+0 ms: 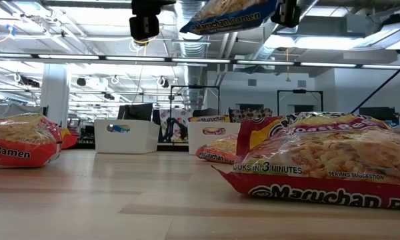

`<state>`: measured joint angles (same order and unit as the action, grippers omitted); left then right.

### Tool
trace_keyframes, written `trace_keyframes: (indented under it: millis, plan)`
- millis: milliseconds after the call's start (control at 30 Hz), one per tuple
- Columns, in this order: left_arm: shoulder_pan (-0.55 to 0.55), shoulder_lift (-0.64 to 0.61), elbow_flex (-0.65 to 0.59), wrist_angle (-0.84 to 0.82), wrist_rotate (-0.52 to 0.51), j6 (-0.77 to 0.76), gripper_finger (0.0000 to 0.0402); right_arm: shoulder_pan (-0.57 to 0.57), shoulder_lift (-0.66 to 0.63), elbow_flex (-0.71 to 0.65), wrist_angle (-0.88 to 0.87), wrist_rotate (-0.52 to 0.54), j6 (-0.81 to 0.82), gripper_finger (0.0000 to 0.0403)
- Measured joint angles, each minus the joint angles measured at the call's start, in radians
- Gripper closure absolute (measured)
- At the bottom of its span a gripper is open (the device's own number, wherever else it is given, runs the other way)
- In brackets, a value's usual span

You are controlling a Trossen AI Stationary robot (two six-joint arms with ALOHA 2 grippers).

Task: Sort Maruchan noodles
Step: Put the blue noodle pack into the left white bin

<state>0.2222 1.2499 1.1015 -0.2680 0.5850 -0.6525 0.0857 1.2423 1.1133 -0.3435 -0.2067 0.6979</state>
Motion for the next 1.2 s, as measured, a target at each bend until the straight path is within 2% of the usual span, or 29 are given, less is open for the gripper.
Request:
trace_keyframes:
  millis: [133,333,633,733,833,1000,1200]
  plan:
    - [0.040,0.000,0.000,0.013,0.072,0.041,0.0272,-0.004,0.000,0.000,0.013,-0.001,0.000,0.0398]
    - [0.061,0.000,0.000,0.036,0.091,0.108,0.0257,-0.012,0.000,0.000,0.163,-0.012,0.001,0.0398]
    - [0.061,0.000,0.000,0.051,0.078,0.241,0.0191,-0.043,0.000,0.000,0.170,-0.015,0.027,0.0398]
    - [0.061,0.000,0.000,0.051,0.012,0.249,0.0178,-0.048,0.000,0.000,0.174,-0.034,0.028,0.0398]
    - [0.063,0.000,0.000,0.051,-0.033,0.253,0.0176,-0.049,0.000,0.000,0.174,-0.059,0.028,0.0398]
    - [0.061,0.000,0.000,0.050,0.014,0.249,0.0175,-0.048,0.000,0.000,0.193,-0.094,0.027,0.0397]
    - [0.062,0.000,0.000,0.050,0.025,0.248,0.0175,-0.061,0.001,0.000,0.229,-0.109,0.027,0.0397]
